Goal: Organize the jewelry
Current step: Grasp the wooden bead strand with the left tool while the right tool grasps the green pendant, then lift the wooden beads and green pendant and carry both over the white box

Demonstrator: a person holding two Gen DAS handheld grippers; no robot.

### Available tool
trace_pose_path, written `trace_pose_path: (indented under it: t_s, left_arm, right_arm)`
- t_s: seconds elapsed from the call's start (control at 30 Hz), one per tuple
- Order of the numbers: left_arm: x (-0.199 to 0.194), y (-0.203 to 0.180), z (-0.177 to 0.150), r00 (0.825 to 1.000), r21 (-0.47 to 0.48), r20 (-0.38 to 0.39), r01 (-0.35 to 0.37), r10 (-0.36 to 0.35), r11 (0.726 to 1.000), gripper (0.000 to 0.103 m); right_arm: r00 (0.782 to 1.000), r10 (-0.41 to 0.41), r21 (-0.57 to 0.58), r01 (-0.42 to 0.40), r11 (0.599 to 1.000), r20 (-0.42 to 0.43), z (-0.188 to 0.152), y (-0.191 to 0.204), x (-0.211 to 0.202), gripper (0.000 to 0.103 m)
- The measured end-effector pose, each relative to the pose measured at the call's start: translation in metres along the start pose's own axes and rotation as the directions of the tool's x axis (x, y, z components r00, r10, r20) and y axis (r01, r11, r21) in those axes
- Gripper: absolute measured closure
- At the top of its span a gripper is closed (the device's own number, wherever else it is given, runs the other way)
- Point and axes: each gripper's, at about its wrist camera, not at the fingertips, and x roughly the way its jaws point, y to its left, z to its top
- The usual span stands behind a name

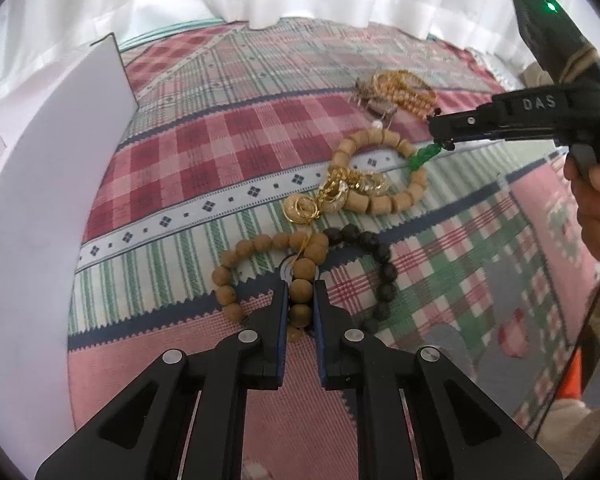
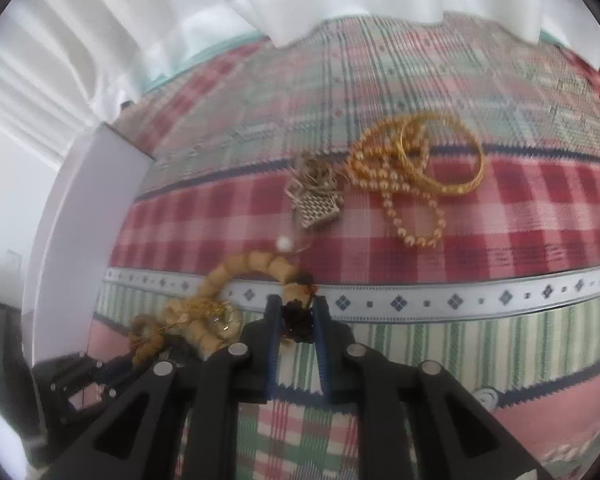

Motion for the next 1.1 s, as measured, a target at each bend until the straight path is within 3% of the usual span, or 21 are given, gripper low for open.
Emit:
trace_pose_path:
  t_s: [0.17,0.27,0.47,0.87,1.1]
  left_arm:
    - [-0.030,0.018,-0.003,0.996,-0.118,0.024,0.091,-0.089,0.989,0.093]
    - [-0.049,0.028,-0.006,0.993,-0.185,0.046,0.113,-0.107,0.976,0.093]
    - [-0.077,0.035,-0.011,0.987,-0.236,0.066,0.157,-0.146,0.959,0.093]
    - [-0.039,-0.007,-0.027,0.969,-0.176,-0.004,0.241,-0.245,0.955,0.092]
    - [-0.033,-0.016,-0.027,0.979,-0.138,-0.031,0.194,-0.200,0.971,0.092]
  right_arm:
    - [0.998,0.029,-0.049,-0.026,0.998,0.055,-0.004,0.013,-0.037,0.087]
    - [0.996,0.051,-0.084,-0.045,0.995,0.075,-0.010,0.021,-0.057,0.087]
    - [0.993,0.076,-0.146,-0.061,0.987,0.094,-0.023,0.038,-0.086,0.087]
    - [0.987,0.132,-0.176,-0.114,0.978,0.094,-0.050,0.055,-0.110,0.087]
    - [0.984,0.143,-0.161,-0.125,0.979,0.105,-0.055,0.049,-0.120,0.087]
